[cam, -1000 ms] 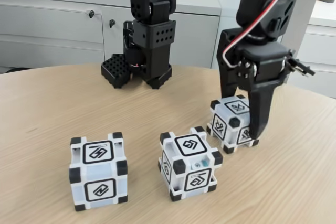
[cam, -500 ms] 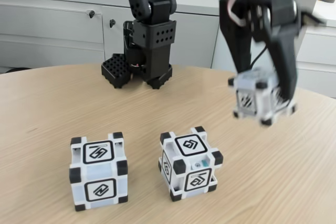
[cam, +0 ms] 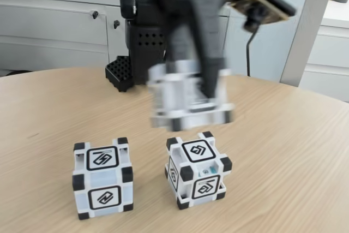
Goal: Stack cubes from left to right.
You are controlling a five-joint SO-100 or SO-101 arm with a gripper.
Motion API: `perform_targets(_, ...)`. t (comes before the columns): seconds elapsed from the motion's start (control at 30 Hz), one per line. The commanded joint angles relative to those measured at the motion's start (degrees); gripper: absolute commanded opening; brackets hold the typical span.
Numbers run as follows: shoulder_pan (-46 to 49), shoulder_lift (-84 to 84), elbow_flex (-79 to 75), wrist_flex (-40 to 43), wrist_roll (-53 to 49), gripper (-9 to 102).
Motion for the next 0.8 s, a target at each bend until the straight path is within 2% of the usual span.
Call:
perform_targets(0.0,4.9,1.2,-0.4,1.2,-2.0,0)
perform_targets(0.13,8.4,1.2,-0.4,9.1,-2.8,0)
perform_targets(0.23,10.5,1.2,-1.0,11.6,-2.5,0)
perform_targets(0.53,16.8,0.7,-1.0,11.5,-5.7,0)
perform_targets(0.77,18.2,-7.0,-1.4,11.0,-6.2,0)
